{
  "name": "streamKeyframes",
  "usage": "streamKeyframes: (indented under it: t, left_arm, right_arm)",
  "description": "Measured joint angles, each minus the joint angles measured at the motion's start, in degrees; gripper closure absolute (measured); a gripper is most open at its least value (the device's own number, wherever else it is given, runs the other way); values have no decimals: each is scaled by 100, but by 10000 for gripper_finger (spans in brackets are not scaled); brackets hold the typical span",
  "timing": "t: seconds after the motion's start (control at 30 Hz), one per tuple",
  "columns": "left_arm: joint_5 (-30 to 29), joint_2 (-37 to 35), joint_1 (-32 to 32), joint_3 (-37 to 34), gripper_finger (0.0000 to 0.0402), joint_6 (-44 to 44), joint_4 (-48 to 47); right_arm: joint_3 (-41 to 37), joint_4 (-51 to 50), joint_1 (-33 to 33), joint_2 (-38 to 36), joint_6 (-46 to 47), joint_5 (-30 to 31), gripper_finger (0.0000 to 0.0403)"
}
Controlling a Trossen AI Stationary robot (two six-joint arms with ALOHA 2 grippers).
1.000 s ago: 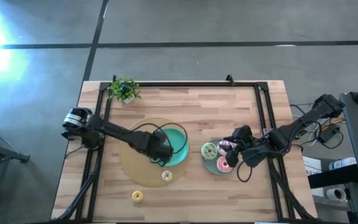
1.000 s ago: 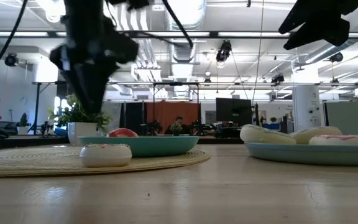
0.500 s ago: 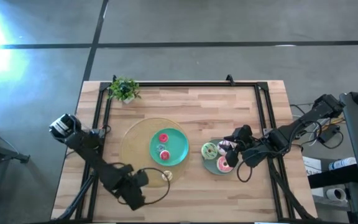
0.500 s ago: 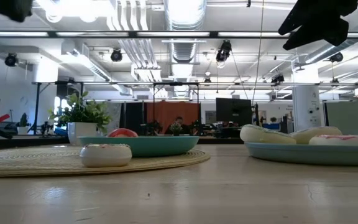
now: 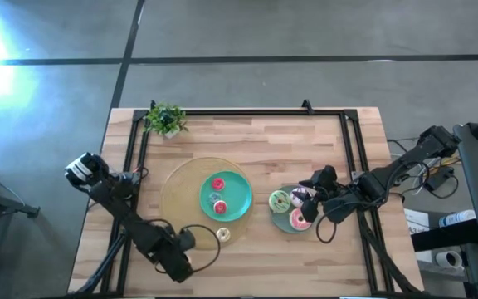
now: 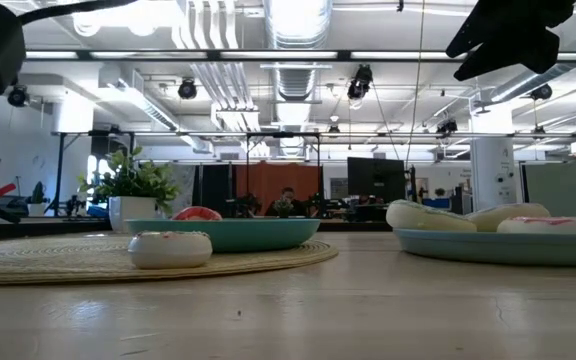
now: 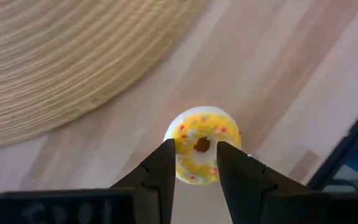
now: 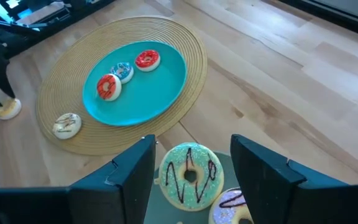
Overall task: Pick & Place donuts
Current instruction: Put the small yellow donut on the left plate
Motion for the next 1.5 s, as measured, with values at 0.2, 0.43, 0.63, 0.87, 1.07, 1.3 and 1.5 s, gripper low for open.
streamKeyframes:
  t: [0.2, 0.43, 0.63, 0.87, 1.07, 1.3, 1.5]
  left_arm:
    - [-4, -2, 2, -362, 310, -192, 394]
    - [29, -8, 48, -542, 328, -251, 416]
    - [75, -35, 280, -561, 394, -3, 604]
    - [-455, -600, 904, -104, 401, 919, 254]
    - [-1559, -1135, 2451, 297, 401, 2831, 7]
    - [-1087, -492, 4375, 706, 401, 4789, 11]
    - [-431, 333, 4932, 970, 401, 5482, -7]
  right_arm:
    - [-4, -10, 0, 0, 0, 72, 202]
    - [-65, -20, -4, 1, 13, 107, 202]
    - [-137, -22, -4, 2, 183, 109, 202]
    - [-155, -13, 0, 2, 216, 107, 202]
    - [-155, 0, 0, 2, 262, 102, 202]
    - [-155, 9, 0, 0, 511, 96, 202]
    - [-155, 11, 2, 0, 801, 87, 202]
